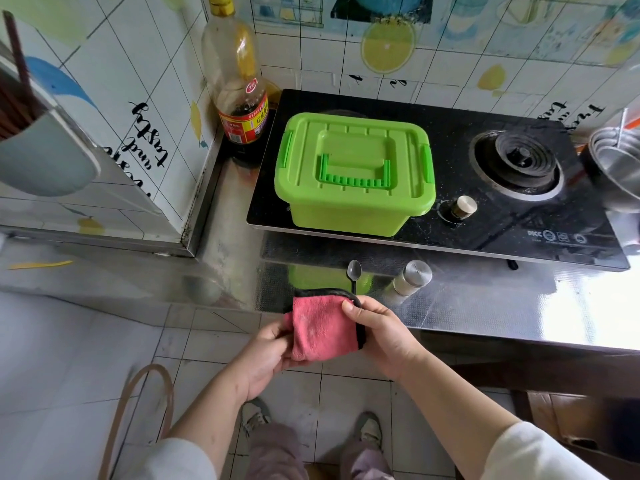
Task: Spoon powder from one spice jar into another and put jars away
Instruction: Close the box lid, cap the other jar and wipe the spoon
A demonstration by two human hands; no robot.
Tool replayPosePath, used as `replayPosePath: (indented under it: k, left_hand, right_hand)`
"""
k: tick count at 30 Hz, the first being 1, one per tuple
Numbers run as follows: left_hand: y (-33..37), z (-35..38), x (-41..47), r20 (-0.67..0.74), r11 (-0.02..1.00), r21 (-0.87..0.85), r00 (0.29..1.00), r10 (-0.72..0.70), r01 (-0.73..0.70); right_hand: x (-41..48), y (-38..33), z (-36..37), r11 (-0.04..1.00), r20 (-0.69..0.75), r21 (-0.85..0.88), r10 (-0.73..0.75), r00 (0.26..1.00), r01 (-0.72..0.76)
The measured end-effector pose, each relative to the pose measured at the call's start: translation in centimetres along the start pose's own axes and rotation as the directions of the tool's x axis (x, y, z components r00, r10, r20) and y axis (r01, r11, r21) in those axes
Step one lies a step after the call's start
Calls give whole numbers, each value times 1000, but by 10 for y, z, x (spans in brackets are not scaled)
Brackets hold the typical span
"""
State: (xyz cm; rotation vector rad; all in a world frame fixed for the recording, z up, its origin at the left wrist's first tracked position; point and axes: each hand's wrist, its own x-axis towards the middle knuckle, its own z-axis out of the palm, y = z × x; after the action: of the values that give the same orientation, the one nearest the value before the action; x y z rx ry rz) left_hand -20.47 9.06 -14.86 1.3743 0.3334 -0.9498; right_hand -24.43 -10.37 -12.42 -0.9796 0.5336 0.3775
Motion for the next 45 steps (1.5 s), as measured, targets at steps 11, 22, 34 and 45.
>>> replayPosePath:
  k: [11, 22, 34, 45]
  left_hand:
    - [0, -1, 1, 89, 995, -92, 995, 42, -34]
    - [8, -5, 8, 109, 986, -158, 991, 80, -63]
    - [34, -14, 42, -240, 940, 237, 923, 300, -244]
    - [50, -36, 85, -294, 817, 487, 822, 487, -310]
  right_hand:
    - [8, 4, 2, 997, -146, -71, -8, 989, -2]
    - [22, 8, 5, 988, -190, -157, -20, 982, -11]
    - [63, 6, 16, 962, -286, -250, -179, 941, 107]
    - [121, 8, 26, 914, -469, -405, -229, 853, 23]
